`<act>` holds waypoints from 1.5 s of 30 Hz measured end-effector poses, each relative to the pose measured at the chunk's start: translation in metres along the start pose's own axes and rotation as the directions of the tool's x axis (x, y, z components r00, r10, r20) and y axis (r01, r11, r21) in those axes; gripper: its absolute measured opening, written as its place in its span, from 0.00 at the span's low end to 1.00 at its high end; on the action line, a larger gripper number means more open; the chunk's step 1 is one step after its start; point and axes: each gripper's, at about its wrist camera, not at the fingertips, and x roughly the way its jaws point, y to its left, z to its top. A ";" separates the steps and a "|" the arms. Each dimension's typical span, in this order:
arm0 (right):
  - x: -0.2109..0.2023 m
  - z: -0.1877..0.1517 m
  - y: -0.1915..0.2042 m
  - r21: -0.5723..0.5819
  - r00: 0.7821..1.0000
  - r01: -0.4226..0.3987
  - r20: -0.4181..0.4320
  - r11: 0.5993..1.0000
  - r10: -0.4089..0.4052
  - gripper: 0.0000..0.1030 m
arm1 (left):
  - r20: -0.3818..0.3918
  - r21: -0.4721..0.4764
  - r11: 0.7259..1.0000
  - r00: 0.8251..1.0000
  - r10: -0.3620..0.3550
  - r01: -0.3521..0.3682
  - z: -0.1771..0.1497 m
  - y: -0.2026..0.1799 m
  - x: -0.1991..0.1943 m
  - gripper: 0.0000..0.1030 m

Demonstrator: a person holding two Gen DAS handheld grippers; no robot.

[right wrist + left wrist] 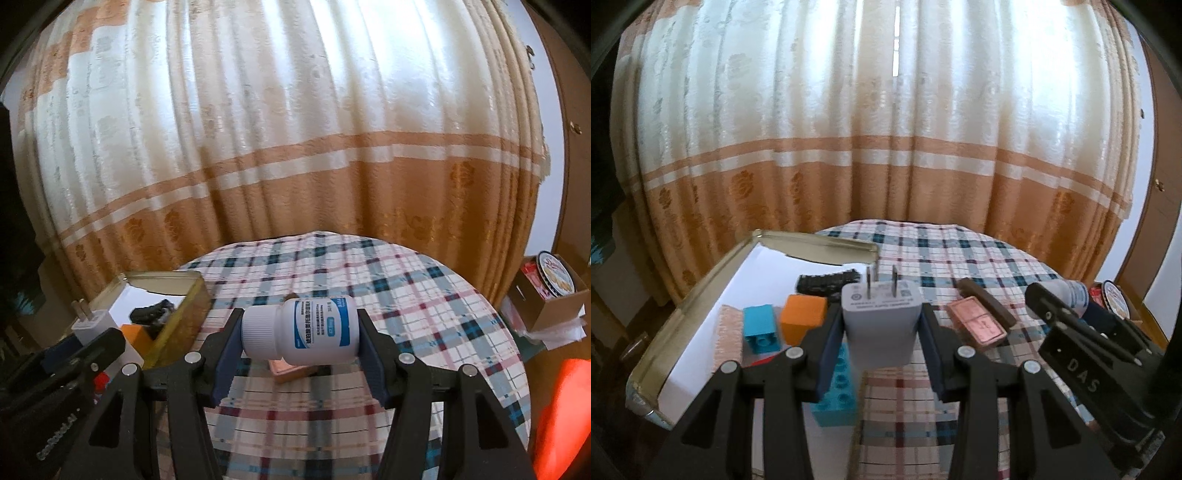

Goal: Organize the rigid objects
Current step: 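Carry the white charger and white bottle over the tray box with both tools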

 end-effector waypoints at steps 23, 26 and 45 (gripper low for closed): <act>0.010 0.002 0.079 -0.116 0.992 -0.130 -0.021 0.985 0.128 0.59 | -0.017 -0.070 0.985 0.988 0.154 -0.155 0.006 0.064 0.003 0.39; 0.014 0.004 0.087 -0.126 0.990 -0.140 -0.023 0.982 0.138 0.59 | -0.027 -0.074 0.982 0.985 0.169 -0.171 0.006 0.069 0.005 0.39; 0.064 0.016 0.144 -0.122 0.971 -0.212 -0.140 0.970 0.195 0.59 | -0.074 -0.117 0.955 0.962 0.264 -0.271 0.005 0.111 0.015 0.39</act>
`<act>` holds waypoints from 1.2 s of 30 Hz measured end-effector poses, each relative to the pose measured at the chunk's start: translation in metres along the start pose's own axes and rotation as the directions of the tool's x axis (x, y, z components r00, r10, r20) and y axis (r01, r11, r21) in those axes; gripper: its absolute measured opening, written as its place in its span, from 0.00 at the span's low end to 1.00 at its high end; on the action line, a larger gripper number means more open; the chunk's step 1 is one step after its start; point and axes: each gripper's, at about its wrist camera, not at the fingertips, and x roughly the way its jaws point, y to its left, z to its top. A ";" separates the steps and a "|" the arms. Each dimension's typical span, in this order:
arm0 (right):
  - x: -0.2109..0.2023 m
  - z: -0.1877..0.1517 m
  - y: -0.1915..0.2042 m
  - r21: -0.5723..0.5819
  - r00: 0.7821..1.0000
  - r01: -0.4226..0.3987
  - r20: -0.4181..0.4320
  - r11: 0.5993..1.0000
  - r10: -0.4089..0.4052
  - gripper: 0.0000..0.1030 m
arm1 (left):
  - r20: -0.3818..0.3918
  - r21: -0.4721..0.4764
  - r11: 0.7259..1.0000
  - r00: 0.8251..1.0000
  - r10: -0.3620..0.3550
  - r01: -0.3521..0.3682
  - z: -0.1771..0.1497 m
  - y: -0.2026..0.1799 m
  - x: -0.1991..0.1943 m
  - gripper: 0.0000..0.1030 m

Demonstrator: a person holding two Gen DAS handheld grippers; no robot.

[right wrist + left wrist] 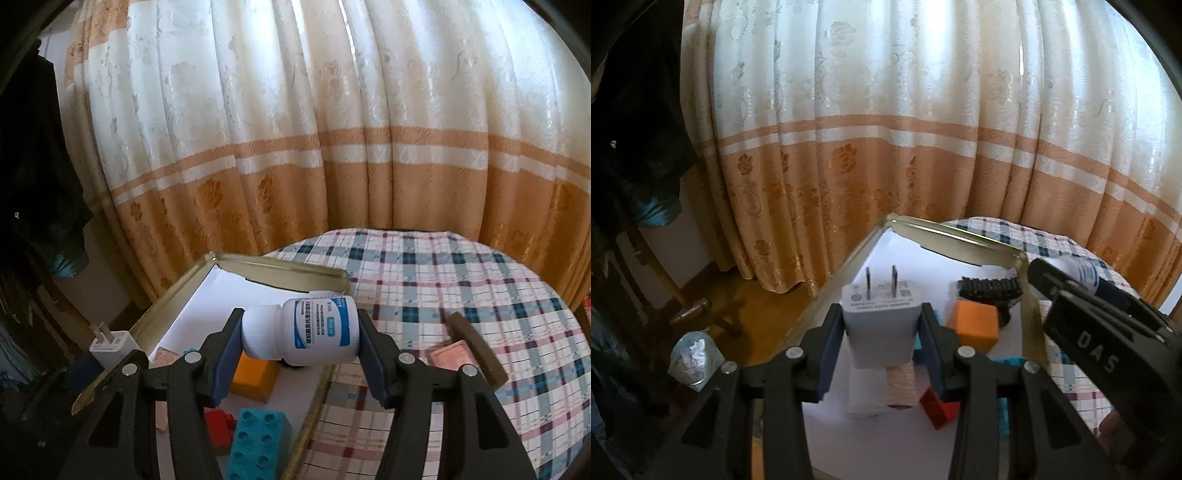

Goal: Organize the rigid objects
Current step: 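Carry the white charger and white bottle over the tray box with both tools, then open both tools to release the charger and bottle into the tray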

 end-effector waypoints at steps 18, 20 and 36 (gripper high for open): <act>0.031 0.008 0.017 0.025 0.993 -0.052 -0.103 0.998 0.054 0.59 | -0.023 -0.012 1.000 0.999 0.023 -0.024 0.011 0.014 0.022 0.39; 0.034 0.010 0.016 0.036 0.991 -0.063 -0.118 0.997 0.067 0.59 | -0.032 -0.011 1.000 0.999 0.021 -0.022 0.013 0.013 0.024 0.39; 0.019 0.006 -0.004 0.171 0.967 -0.237 -0.055 0.956 0.249 0.73 | 0.076 0.059 0.994 0.993 0.091 -0.096 0.019 -0.006 0.004 0.99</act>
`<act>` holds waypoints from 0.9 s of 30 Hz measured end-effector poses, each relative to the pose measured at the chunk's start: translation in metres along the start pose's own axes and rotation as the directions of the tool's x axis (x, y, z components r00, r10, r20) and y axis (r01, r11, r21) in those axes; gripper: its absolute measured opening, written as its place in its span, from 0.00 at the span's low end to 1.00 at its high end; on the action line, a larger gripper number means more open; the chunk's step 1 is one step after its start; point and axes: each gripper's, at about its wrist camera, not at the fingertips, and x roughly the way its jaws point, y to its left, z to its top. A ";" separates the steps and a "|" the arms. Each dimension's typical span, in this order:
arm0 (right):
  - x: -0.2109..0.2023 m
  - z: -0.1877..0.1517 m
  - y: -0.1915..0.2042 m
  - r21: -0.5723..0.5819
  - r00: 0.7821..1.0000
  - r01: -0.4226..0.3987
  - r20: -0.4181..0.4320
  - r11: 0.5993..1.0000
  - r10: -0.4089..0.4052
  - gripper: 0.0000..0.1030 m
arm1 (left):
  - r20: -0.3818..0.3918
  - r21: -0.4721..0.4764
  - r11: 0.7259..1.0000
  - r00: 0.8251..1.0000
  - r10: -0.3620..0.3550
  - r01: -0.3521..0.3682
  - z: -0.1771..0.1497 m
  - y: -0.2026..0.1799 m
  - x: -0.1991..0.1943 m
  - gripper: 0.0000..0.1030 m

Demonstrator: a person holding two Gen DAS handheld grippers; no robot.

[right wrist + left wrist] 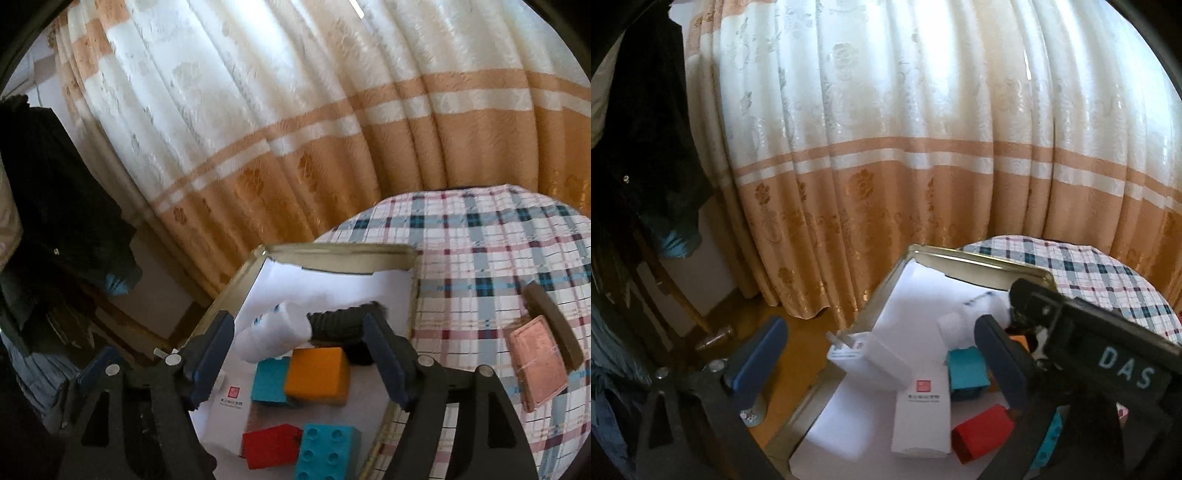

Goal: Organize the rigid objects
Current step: 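Open both tools to release the charger and bottle into the tray, then move both tools toward the pink card box and dark brown brush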

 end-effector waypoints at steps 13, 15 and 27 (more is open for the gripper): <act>-0.063 -0.016 -0.034 -0.024 0.934 0.254 0.264 0.967 -0.239 0.74 | 0.024 -0.029 0.999 0.999 -0.030 0.031 -0.012 -0.023 -0.015 0.99; -0.072 -0.019 -0.041 -0.012 0.907 0.304 0.309 0.953 -0.286 0.80 | 0.048 -0.058 0.997 0.998 -0.038 0.041 -0.017 -0.025 -0.023 0.99; -0.084 -0.037 -0.075 0.026 0.815 0.474 0.365 0.880 -0.450 0.87 | 0.136 -0.074 0.995 0.989 -0.055 0.065 -0.041 -0.050 -0.041 0.99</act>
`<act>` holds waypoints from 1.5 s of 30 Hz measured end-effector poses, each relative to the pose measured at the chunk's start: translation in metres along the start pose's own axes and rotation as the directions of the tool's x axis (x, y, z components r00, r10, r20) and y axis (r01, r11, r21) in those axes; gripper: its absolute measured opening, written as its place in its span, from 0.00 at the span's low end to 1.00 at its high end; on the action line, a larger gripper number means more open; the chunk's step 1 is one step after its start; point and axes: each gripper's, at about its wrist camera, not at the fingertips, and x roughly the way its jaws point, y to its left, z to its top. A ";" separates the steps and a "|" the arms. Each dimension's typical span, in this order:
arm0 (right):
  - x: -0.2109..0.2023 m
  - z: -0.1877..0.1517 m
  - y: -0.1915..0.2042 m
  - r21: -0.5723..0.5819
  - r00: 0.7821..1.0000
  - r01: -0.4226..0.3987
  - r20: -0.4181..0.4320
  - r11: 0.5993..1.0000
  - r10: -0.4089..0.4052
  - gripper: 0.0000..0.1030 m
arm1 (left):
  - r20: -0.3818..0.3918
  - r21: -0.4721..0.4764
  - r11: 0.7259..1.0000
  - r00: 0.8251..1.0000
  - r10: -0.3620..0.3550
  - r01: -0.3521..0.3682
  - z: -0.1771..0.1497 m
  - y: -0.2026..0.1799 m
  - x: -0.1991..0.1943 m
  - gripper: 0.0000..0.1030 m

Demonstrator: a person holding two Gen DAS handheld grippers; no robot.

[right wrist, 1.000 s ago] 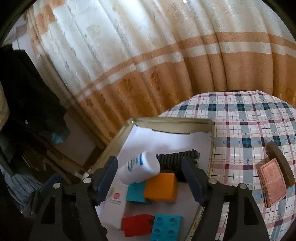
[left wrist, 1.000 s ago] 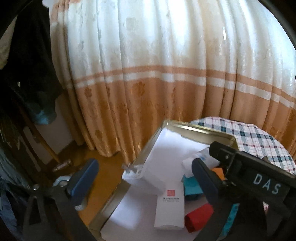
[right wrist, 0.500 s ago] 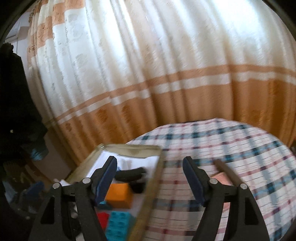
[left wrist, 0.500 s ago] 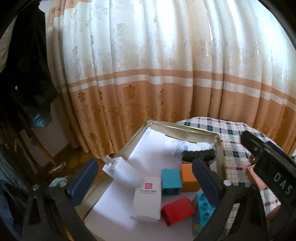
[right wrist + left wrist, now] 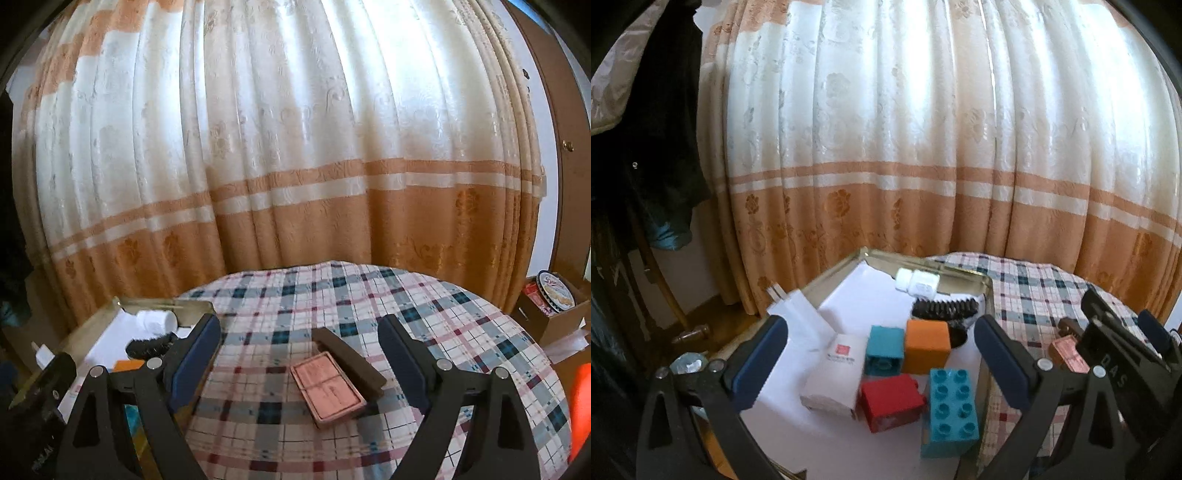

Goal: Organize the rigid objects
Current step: 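Move both tools toward the pink card box and dark brown brush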

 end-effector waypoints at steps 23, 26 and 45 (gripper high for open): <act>0.001 0.003 -0.094 0.233 0.990 0.137 -0.050 0.963 -0.129 0.86 | 0.049 0.126 0.992 0.999 -0.011 0.005 -0.011 -0.029 -0.018 1.00; 0.001 0.004 -0.105 0.241 0.988 0.153 -0.054 0.959 -0.144 0.86 | 0.054 0.138 0.990 0.998 -0.011 0.004 -0.012 -0.032 -0.020 0.99; -0.010 0.012 -0.145 0.260 0.983 0.184 -0.057 0.948 -0.176 0.86 | -0.011 0.273 0.950 0.988 -0.156 0.153 -0.020 -0.095 -0.030 0.99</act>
